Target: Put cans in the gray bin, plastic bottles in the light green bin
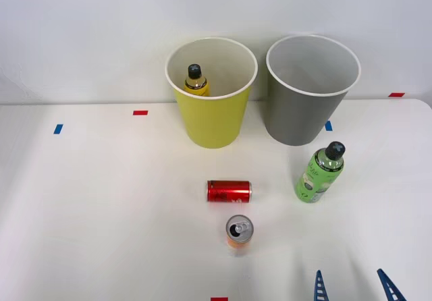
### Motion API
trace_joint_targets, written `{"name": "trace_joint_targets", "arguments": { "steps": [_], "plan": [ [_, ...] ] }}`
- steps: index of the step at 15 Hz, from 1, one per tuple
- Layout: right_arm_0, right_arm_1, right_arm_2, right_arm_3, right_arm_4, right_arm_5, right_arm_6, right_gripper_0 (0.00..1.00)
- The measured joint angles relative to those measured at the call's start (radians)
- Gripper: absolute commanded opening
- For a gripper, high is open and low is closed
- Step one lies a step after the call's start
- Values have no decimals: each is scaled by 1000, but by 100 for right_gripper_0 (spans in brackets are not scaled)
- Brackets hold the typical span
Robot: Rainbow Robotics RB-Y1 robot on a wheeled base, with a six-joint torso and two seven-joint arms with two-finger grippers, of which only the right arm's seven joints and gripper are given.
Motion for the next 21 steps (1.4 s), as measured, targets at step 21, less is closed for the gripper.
{"name": "trace_joint_targets", "arguments": {
  "steps": [21],
  "plan": [
    [0,0,0,0,0,0,0,100]
  ]
}}
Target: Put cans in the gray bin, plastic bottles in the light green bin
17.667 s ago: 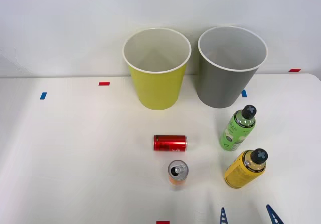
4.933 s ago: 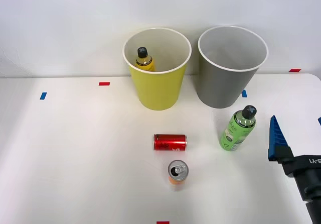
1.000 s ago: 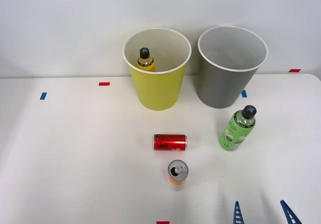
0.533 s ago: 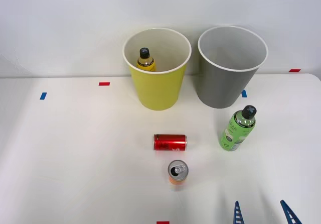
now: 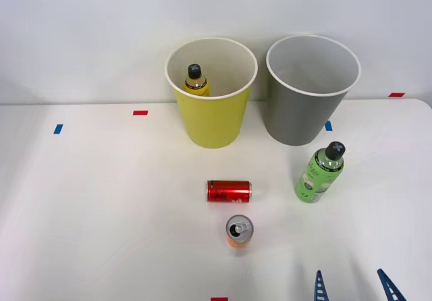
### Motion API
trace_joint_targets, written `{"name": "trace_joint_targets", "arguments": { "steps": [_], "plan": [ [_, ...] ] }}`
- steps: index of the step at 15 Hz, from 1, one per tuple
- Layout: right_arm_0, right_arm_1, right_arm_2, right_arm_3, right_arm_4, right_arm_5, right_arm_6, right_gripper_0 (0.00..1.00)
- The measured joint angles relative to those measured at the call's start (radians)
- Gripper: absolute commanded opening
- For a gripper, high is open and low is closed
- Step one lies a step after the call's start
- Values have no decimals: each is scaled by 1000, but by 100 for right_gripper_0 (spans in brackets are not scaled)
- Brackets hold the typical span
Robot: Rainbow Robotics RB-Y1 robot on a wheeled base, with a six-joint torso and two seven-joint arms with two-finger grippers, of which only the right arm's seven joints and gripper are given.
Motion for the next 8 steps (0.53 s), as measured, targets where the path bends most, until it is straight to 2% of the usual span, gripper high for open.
{"name": "trace_joint_targets", "arguments": {
  "steps": [8],
  "plan": [
    [0,0,0,0,0,0,0,100]
  ]
}}
